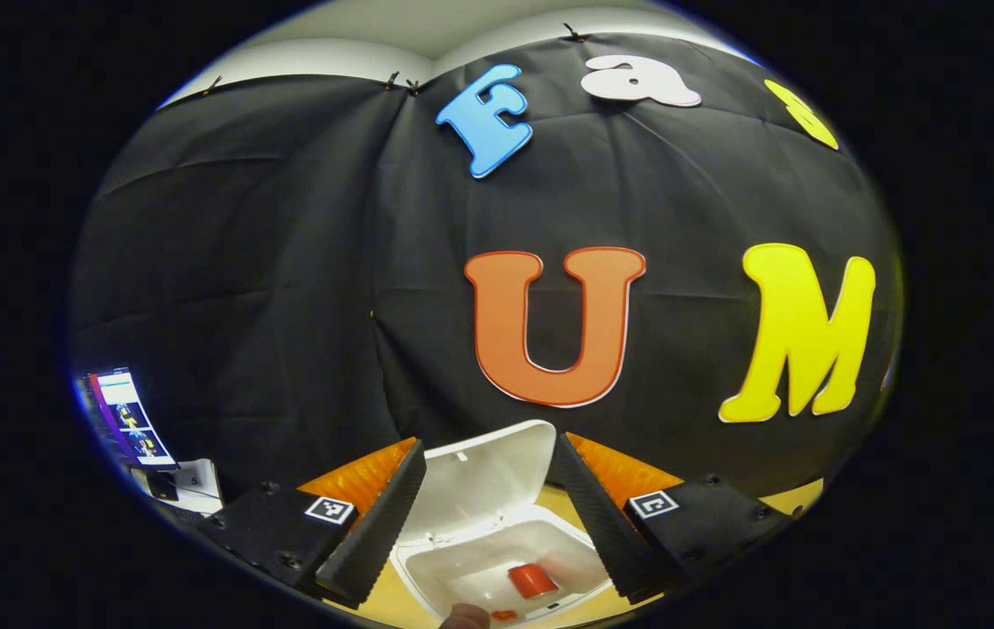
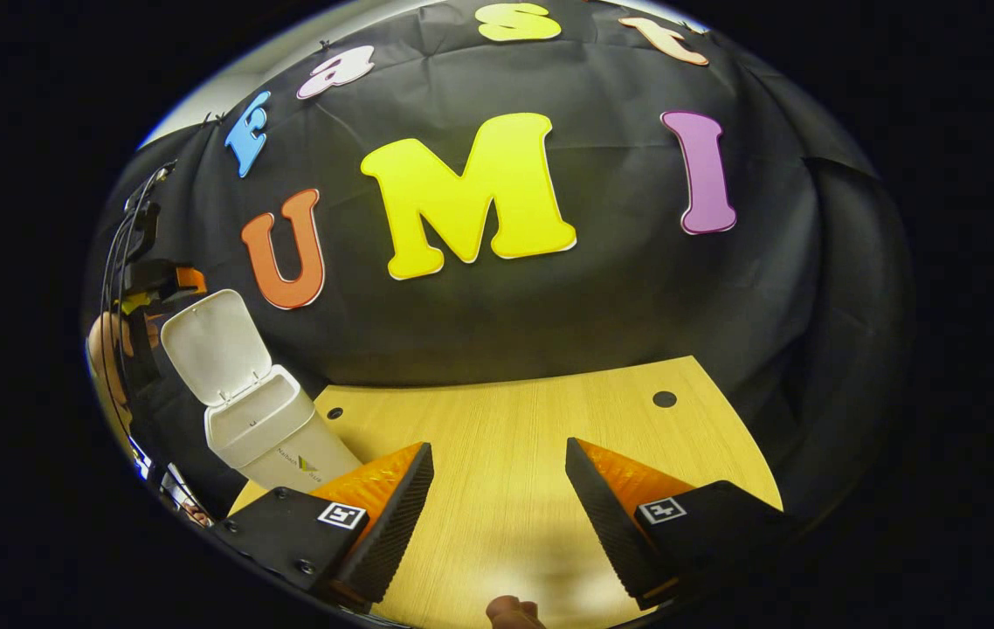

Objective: Press the lid of the desktop garbage bin to open it, pick up the crumpled paper on the desktop and throw it into the bin, then pick up the pop can on the desktop and drop it into the bin, and finally close the garbage bin lid.

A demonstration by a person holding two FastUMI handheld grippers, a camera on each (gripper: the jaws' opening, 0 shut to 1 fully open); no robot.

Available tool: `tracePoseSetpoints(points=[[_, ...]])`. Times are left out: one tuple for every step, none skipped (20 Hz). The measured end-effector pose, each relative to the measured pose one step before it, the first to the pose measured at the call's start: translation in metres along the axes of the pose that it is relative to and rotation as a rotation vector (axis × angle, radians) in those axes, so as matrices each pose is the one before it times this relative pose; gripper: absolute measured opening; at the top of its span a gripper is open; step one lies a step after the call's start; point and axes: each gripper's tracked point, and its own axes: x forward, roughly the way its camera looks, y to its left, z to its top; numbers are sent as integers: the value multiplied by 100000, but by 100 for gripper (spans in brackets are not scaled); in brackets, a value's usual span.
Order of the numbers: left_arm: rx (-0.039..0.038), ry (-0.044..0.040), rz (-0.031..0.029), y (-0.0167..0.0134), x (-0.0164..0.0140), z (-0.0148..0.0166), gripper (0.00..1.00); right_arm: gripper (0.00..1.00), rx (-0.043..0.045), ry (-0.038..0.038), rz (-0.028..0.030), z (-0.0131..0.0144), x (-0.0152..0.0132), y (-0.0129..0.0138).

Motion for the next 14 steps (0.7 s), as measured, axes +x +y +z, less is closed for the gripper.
tracePoseSetpoints(points=[[-1108,945,2853,794,426,-95,98,97,585,365,208,-67,165,-306],[-1236,1368,1832,462,706,119,98,93,710,538,448,-167,182,-182],[209,1354,2438,418,747,191,98,97,855,741,-166,-192,314,-224],[-109,-354,1576,370,750,507,98,97,975,677,303,-122,87,-148],[-680,1399,991,300,779,-181,98,97,673,411,357,-108,140,-55],[-1064,2747,378,13,510,-592,98,97,-112,272,-28,-158,70,-167],[-594,1571,411,21,405,-178,98,97,-240,375,51,-138,107,-90],[293,616,881,25,179,-13,99,97,-33,182,-124,-89,-15,-191],[-35,121,248,20,136,6,99,97,257,415,-151,-127,51,-128],[-1085,840,-435,-37,-14,-410,99,93,484,145,52,-108,-20,-45],[-564,871,-497,-210,-111,-350,99,97,213,128,-290,-107,-26,-139],[620,8,547,28,-154,2,99,97,-98,-133,-208,-91,-52,-51],[-43,366,-357,-96,-100,-156,99,97,-404,31,-259,-39,-104,-38],[-349,538,-57,-38,-71,-410,99,97,-159,-43,39,-188,-139,36]])
